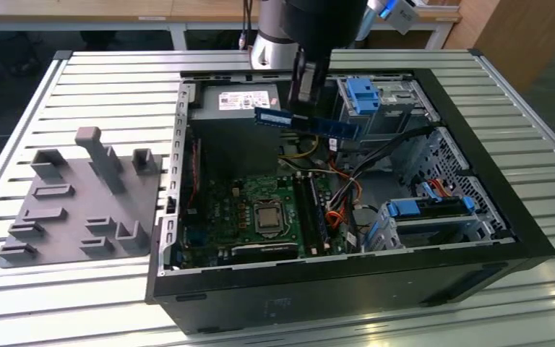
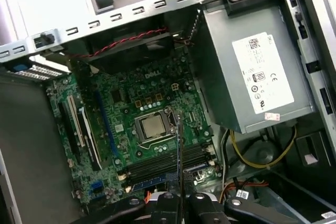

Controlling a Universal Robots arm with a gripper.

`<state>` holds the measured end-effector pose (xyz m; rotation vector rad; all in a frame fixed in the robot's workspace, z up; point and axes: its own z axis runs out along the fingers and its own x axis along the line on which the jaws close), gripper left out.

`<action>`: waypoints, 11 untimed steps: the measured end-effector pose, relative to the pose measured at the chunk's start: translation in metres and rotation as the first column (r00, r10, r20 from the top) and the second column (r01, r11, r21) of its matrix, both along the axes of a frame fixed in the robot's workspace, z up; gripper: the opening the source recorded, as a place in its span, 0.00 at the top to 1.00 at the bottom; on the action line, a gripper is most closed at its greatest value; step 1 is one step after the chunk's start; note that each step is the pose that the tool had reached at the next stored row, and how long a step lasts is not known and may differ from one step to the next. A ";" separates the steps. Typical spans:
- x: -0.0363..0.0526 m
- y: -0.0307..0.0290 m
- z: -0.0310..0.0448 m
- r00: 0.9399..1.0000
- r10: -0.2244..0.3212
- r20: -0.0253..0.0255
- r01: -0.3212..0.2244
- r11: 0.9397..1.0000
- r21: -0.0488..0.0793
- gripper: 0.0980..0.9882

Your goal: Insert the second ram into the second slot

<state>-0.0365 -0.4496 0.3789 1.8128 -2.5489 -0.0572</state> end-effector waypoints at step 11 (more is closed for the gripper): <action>0.0000 0.0000 -0.0011 0.981 -0.193 0.000 0.193 0.981 0.000 0.96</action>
